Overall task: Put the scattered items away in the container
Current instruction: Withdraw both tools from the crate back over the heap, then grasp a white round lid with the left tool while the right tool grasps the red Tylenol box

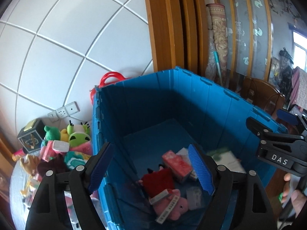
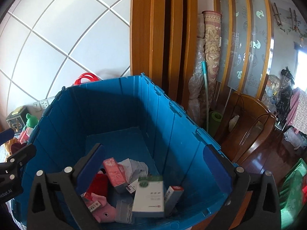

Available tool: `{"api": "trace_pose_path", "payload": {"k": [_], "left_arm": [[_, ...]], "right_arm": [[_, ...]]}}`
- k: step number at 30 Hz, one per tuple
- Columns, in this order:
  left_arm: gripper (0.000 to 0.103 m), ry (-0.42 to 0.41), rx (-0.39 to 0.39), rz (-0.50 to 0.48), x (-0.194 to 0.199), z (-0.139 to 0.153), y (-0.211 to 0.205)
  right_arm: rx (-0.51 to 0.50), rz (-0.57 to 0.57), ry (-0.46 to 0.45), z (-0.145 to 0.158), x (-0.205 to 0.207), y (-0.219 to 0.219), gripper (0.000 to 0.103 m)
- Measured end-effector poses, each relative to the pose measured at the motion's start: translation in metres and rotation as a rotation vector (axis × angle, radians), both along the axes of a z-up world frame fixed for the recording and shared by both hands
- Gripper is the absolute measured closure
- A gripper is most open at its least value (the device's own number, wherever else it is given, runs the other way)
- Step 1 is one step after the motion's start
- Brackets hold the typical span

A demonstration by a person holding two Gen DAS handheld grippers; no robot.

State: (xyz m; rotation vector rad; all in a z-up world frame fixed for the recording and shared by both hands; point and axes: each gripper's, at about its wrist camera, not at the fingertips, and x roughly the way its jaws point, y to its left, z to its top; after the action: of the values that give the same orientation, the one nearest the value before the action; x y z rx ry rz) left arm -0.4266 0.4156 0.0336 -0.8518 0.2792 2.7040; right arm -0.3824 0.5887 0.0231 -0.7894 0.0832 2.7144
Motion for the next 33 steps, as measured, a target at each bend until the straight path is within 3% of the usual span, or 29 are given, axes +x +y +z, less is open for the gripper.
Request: {"api": "trace_pose_path", "payload": {"k": [6, 12, 18, 24, 28, 33], "left_arm": [[0.016, 0.004, 0.031, 0.049, 0.002, 0.002, -0.033], [0.015, 0.033, 0.04, 0.165, 0.014, -0.002, -0.097], [0.015, 0.058, 0.025, 0.347, 0.025, -0.019, -0.194], [0.015, 0.006, 0.023, 0.504, 0.035, -0.06, -0.303], [0.015, -0.057, -0.003, 0.581, 0.036, -0.1, -0.368], [0.015, -0.181, -0.028, 0.66, 0.043, -0.165, -0.44]], "right_arm": [[-0.012, 0.026, 0.029, 0.007, 0.004, -0.014, 0.0], [-0.058, 0.109, 0.079, 0.014, 0.01, -0.056, 0.0], [-0.101, 0.255, 0.14, 0.022, 0.006, -0.132, 0.0], [-0.104, 0.451, 0.173, 0.015, 0.004, -0.236, 0.0], [-0.115, 0.57, 0.106, -0.016, -0.008, -0.302, 0.0], [-0.15, 0.594, -0.155, -0.11, -0.041, -0.351, 0.0]]}}
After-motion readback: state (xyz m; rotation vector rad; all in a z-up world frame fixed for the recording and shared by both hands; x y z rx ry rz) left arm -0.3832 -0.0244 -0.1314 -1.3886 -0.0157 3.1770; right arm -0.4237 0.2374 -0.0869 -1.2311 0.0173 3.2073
